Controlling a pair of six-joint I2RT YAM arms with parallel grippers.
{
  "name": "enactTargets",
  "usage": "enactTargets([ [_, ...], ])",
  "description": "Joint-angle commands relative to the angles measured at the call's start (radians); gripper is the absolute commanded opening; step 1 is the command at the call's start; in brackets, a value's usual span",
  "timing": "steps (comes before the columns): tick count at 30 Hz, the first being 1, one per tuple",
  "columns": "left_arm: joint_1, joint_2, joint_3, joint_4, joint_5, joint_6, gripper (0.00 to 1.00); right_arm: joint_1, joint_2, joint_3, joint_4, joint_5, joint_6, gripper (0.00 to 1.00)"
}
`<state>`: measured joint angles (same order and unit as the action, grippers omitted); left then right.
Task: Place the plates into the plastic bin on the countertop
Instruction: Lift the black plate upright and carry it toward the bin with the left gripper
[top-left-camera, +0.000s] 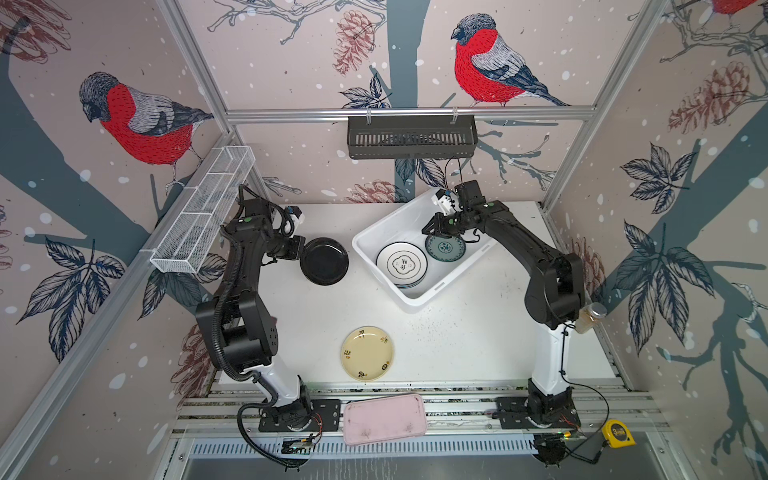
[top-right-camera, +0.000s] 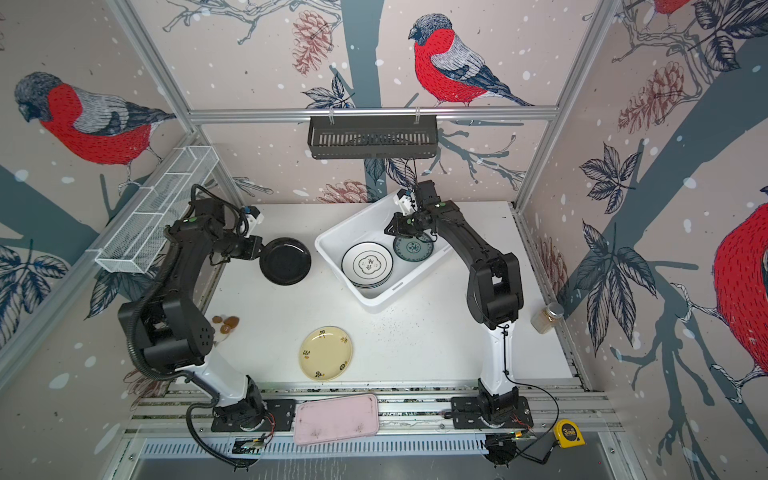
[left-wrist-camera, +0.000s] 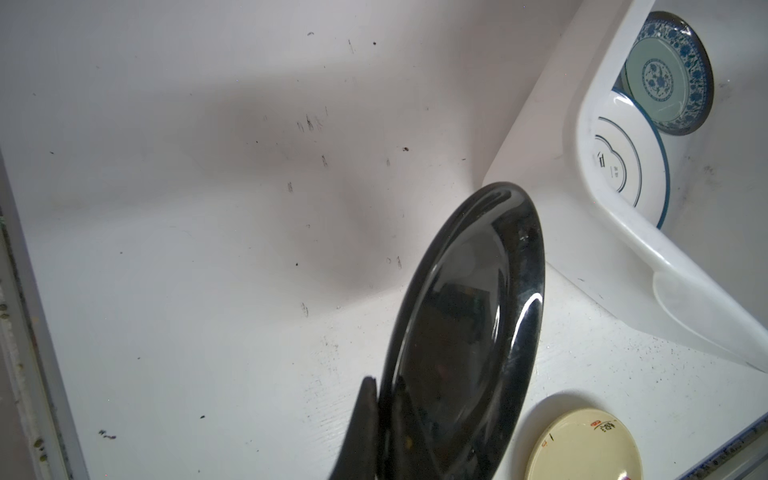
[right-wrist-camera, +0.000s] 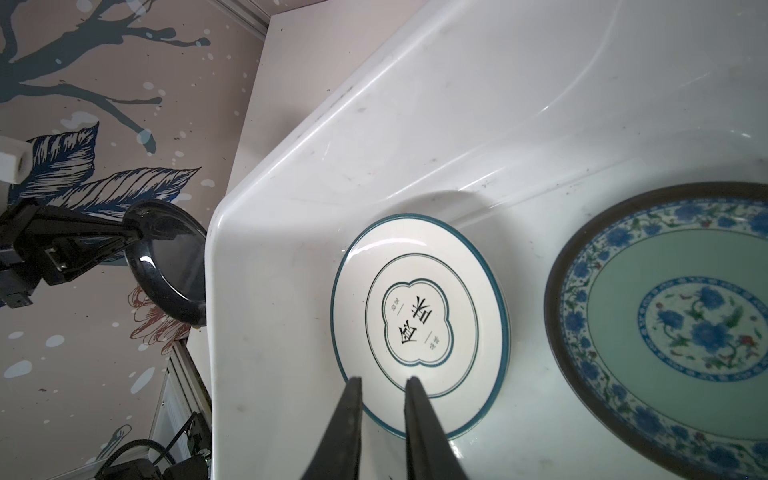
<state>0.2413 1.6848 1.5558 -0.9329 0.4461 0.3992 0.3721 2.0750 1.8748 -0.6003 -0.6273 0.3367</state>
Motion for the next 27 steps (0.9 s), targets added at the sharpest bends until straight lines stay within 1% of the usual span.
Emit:
enactTargets([
  [1,0.005,-0.018,0.030,-0.040,-0.005,0.015,0.00,0.004,0.010,0.025,-0.007,0.008,-0.016,0.22],
  [6,0.010,-0.032,0.084,-0.058,-0.014,0.014,0.00,0.003,0.019,0.038,-0.011,0.008,-0.018,0.22],
  [10,0.012,-0.037,0.147,-0.071,0.003,-0.003,0.00,0.002,0.022,0.048,-0.015,0.006,-0.018,0.22],
  [15,0.011,-0.042,0.224,-0.070,0.060,0.004,0.00,-0.003,0.023,0.064,-0.018,0.001,-0.013,0.22],
  [21,0.006,-0.041,0.302,-0.050,0.126,-0.044,0.00,-0.013,0.004,0.050,-0.016,0.004,-0.009,0.22],
  [24,-0.020,-0.028,0.344,-0.040,0.138,-0.066,0.00,-0.027,-0.021,0.023,0.010,0.003,0.010,0.22],
  [27,-0.074,-0.002,0.390,-0.048,0.124,-0.065,0.00,-0.049,-0.056,-0.016,0.045,-0.008,0.035,0.22],
])
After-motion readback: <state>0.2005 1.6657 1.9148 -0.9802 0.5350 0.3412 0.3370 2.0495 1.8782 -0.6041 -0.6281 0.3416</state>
